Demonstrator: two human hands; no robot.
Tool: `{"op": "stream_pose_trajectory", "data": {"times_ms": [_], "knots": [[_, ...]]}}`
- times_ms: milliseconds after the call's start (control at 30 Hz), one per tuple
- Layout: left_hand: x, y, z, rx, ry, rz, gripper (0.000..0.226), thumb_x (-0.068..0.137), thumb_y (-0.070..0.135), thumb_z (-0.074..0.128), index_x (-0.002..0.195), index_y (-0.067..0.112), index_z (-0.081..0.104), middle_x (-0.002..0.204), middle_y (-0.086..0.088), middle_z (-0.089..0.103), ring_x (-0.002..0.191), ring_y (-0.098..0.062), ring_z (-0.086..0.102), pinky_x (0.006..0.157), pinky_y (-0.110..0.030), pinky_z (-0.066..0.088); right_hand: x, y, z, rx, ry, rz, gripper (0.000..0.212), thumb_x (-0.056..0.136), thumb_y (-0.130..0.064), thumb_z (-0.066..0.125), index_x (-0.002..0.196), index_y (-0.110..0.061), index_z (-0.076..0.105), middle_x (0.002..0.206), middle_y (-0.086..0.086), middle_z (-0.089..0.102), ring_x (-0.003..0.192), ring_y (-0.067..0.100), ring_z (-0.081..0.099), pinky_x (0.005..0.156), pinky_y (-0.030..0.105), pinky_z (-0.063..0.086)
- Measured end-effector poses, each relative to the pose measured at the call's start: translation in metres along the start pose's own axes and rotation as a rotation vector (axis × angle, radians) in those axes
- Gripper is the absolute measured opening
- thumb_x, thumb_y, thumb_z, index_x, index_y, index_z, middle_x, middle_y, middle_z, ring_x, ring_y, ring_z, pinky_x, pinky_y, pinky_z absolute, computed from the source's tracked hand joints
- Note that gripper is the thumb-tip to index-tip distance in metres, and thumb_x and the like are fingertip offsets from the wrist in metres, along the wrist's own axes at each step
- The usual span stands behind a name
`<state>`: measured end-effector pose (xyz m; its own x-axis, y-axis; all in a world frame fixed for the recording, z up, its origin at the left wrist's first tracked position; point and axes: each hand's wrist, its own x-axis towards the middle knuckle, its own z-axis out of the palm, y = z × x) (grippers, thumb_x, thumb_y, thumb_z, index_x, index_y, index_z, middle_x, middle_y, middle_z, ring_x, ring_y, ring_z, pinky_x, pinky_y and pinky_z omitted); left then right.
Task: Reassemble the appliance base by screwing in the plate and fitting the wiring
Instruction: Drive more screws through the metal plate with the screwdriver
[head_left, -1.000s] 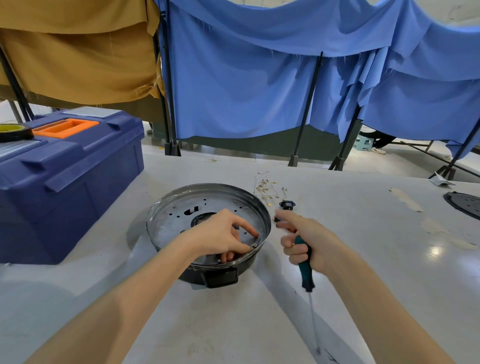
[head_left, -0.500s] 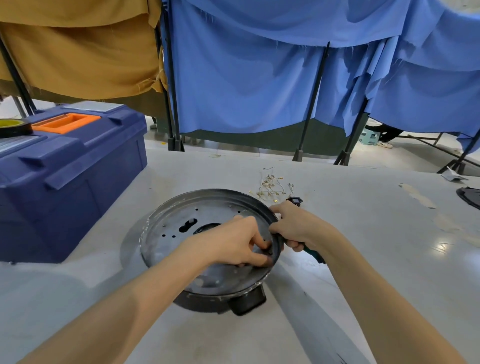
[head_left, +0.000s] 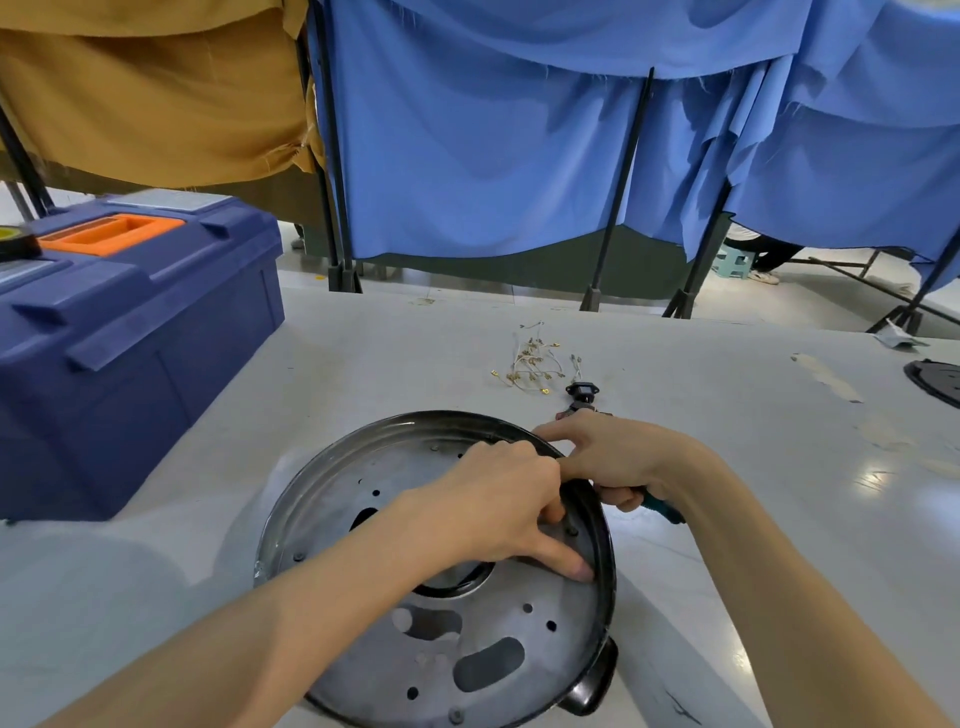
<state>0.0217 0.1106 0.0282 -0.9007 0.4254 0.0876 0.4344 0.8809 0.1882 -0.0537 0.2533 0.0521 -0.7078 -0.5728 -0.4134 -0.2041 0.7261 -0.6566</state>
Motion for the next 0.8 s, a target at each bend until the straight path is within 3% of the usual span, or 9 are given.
{"op": "stream_pose_trajectory", "data": {"times_ms": [67, 133, 233, 300, 367, 467, 800], "knots": [[-0.001, -0.002, 0.001, -0.019, 0.015, -0.01, 0.063, 0.067, 0.074, 0.065, 0.066, 0.011, 0.066, 0.048, 0.005, 0.038, 0.055, -0.01, 0.039, 0.053, -0.03, 0.029, -0.005, 0.0, -0.007, -0.054, 0.105, -0.008, 0.03, 0.095, -0.042, 0.058, 0.096, -0.014, 0.069, 0.061, 0.008, 0.059, 0.034, 0.015, 0.028, 0.038, 0.021, 0.025], [-0.002, -0.005, 0.002, -0.059, 0.024, -0.025, 0.064, 0.065, 0.075, 0.067, 0.073, 0.012, 0.071, 0.049, 0.005, 0.042, 0.054, -0.01, 0.041, 0.055, -0.03, 0.032, -0.013, -0.006, -0.018, 0.009, 0.354, -0.077, 0.047, 0.097, -0.049, 0.052, 0.085, -0.007, 0.07, 0.055, 0.009, 0.067, 0.031, 0.014, 0.029, 0.036, 0.019, 0.027], [-0.003, -0.007, 0.006, -0.138, 0.031, -0.049, 0.063, 0.063, 0.075, 0.069, 0.08, 0.015, 0.075, 0.046, 0.006, 0.035, 0.05, -0.013, 0.038, 0.054, -0.026, 0.032, -0.032, -0.017, -0.038, 0.365, 0.756, -0.282, 0.053, 0.099, -0.041, 0.051, 0.062, -0.007, 0.065, 0.044, 0.009, 0.057, 0.029, 0.014, 0.03, 0.034, 0.02, 0.026], [-0.004, -0.008, 0.007, -0.163, 0.027, -0.056, 0.064, 0.062, 0.075, 0.069, 0.08, 0.014, 0.075, 0.046, 0.005, 0.031, 0.05, -0.015, 0.035, 0.051, -0.024, 0.031, -0.047, -0.028, -0.045, 0.71, 0.869, -0.458, 0.053, 0.1, -0.033, 0.051, 0.052, -0.01, 0.059, 0.04, 0.007, 0.048, 0.027, 0.015, 0.028, 0.034, 0.019, 0.022], [-0.004, -0.008, 0.007, -0.172, 0.033, -0.064, 0.067, 0.06, 0.076, 0.069, 0.083, 0.013, 0.075, 0.046, 0.005, 0.03, 0.051, -0.014, 0.036, 0.053, -0.024, 0.034, -0.06, -0.036, -0.045, 0.99, 0.863, -0.586, 0.053, 0.099, -0.029, 0.051, 0.049, -0.014, 0.056, 0.038, 0.005, 0.042, 0.027, 0.014, 0.024, 0.036, 0.016, 0.02], [-0.004, -0.008, 0.007, -0.182, 0.031, -0.065, 0.066, 0.06, 0.076, 0.069, 0.084, 0.015, 0.075, 0.047, 0.004, 0.032, 0.051, -0.011, 0.038, 0.053, -0.023, 0.034, -0.067, -0.041, -0.039, 1.201, 0.74, -0.646, 0.048, 0.099, -0.026, 0.049, 0.053, -0.013, 0.053, 0.039, 0.002, 0.039, 0.028, 0.011, 0.023, 0.035, 0.016, 0.02], [-0.004, -0.007, 0.007, -0.205, 0.022, -0.077, 0.066, 0.06, 0.076, 0.069, 0.081, 0.015, 0.075, 0.05, 0.002, 0.038, 0.05, -0.008, 0.037, 0.053, -0.024, 0.032, -0.052, -0.036, -0.017, 1.158, 0.658, -0.488, 0.045, 0.099, -0.023, 0.049, 0.056, -0.01, 0.053, 0.039, 0.003, 0.04, 0.028, 0.011, 0.024, 0.033, 0.016, 0.024]]}}
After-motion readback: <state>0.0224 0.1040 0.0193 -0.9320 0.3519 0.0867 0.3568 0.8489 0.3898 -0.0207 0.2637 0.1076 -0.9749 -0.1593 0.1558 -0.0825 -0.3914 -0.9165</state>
